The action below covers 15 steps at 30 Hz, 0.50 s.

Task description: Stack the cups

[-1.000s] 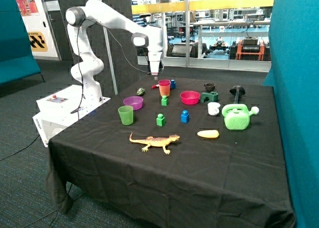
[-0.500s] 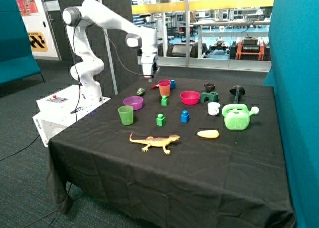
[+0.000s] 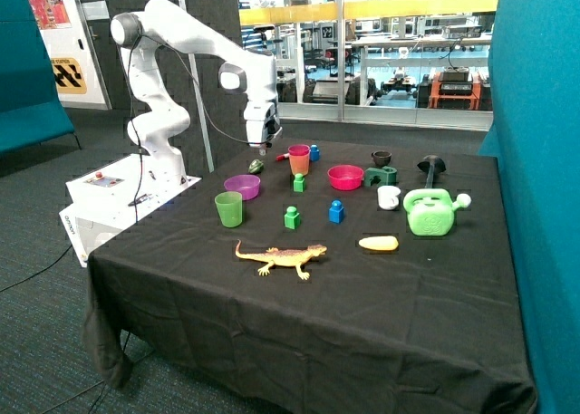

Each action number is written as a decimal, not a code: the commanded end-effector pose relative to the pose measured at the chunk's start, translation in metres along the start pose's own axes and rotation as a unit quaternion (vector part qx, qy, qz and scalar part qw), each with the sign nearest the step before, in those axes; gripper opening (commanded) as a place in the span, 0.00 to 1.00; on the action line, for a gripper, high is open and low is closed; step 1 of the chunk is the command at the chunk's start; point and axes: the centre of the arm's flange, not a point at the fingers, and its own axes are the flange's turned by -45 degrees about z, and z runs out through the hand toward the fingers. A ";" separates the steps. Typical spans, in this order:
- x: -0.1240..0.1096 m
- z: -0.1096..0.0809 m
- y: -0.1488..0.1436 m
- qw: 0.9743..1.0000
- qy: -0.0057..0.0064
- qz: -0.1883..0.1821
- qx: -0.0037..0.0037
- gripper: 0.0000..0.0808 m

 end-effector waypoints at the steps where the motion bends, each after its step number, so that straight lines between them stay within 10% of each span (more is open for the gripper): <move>1: -0.008 0.006 0.026 1.000 0.001 0.025 -0.002 0.59; 15: -0.019 0.010 0.055 0.999 0.001 0.054 -0.001 0.59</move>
